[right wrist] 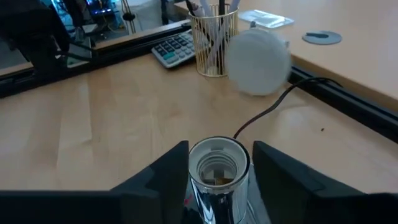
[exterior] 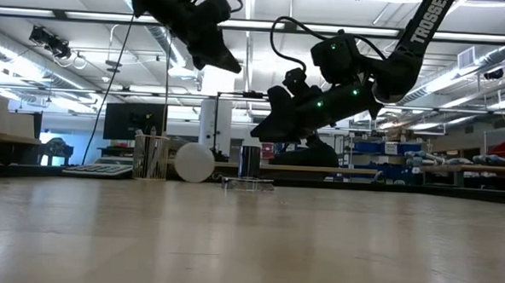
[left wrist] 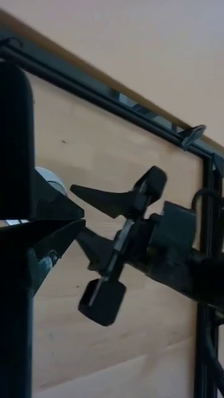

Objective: Screw lightbulb
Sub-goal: Remove the white lightbulb from the silver lamp

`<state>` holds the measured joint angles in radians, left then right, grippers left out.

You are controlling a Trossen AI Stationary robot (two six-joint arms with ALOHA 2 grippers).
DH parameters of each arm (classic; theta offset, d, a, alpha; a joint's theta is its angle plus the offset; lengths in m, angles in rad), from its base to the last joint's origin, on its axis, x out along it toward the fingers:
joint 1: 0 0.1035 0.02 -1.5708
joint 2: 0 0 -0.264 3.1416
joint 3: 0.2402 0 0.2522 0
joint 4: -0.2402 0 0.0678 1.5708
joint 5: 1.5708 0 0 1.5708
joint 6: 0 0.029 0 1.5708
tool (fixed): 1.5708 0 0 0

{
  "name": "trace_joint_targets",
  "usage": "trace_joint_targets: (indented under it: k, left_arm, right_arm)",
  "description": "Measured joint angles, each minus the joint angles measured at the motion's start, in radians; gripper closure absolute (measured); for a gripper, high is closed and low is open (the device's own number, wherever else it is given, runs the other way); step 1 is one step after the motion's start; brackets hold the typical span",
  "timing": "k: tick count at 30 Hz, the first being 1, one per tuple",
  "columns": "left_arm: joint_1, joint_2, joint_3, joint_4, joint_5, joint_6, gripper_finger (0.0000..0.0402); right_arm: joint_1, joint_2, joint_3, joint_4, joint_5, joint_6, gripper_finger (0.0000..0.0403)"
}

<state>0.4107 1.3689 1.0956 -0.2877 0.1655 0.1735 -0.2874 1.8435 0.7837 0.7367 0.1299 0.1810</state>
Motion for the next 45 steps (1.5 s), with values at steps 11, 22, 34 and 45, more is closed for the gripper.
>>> trace_joint_targets:
  k: [11,22,34,45]
  left_arm:
    - [0.001,0.000,-0.154,0.165,-0.072,-0.046,0.0402]
    - [0.130,0.046,-0.214,0.208,-0.393,-0.081,0.0402]
    - [0.342,0.182,-0.171,0.178,-0.316,-0.035,0.0402]
    - [0.286,0.216,-0.123,0.031,-0.195,0.026,0.0402]
  right_arm:
    - [0.006,-0.112,0.000,-0.226,-0.001,-0.027,0.0391]
    - [0.089,-0.130,0.000,-0.224,-0.040,0.000,0.0393]
    - [0.082,-0.130,0.000,-0.213,-0.034,0.000,0.0391]
    - [0.082,-0.130,0.000,-0.215,-0.044,-0.001,0.0389]
